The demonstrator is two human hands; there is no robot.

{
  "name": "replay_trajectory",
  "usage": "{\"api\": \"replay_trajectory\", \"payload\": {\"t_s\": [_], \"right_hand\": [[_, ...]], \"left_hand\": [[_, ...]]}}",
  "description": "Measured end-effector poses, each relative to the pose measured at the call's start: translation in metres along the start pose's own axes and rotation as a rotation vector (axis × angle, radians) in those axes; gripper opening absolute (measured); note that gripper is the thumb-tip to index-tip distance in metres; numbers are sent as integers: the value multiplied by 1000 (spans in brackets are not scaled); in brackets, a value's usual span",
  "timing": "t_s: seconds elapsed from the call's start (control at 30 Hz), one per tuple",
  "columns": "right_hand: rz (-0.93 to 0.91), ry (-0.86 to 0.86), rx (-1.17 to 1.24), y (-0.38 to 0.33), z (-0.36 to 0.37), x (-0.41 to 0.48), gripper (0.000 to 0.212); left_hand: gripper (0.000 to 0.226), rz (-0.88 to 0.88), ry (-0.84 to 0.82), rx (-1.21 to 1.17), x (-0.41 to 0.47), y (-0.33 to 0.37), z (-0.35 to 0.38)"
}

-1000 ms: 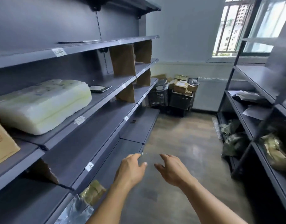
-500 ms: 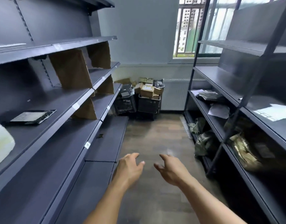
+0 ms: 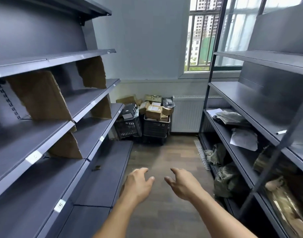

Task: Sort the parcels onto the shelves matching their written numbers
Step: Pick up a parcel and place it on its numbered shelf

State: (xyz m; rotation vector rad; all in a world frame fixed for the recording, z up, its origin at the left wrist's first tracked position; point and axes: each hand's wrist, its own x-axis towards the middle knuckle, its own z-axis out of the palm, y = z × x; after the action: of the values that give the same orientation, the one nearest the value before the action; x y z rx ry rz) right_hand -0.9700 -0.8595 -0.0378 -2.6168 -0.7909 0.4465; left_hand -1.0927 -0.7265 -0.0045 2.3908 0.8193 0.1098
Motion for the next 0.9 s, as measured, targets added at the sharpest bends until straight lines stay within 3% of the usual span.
{"api": "replay_trajectory", "payload": {"t_s": [0.53,0.9], "right_hand": [[16,-11,2,6,-47,244,58],[75,32,29,-30,-87,426,57]], "left_hand": [[51,1,-33,-24,251,28,5],[49,33,-73,-42,451,32,-29]]}}
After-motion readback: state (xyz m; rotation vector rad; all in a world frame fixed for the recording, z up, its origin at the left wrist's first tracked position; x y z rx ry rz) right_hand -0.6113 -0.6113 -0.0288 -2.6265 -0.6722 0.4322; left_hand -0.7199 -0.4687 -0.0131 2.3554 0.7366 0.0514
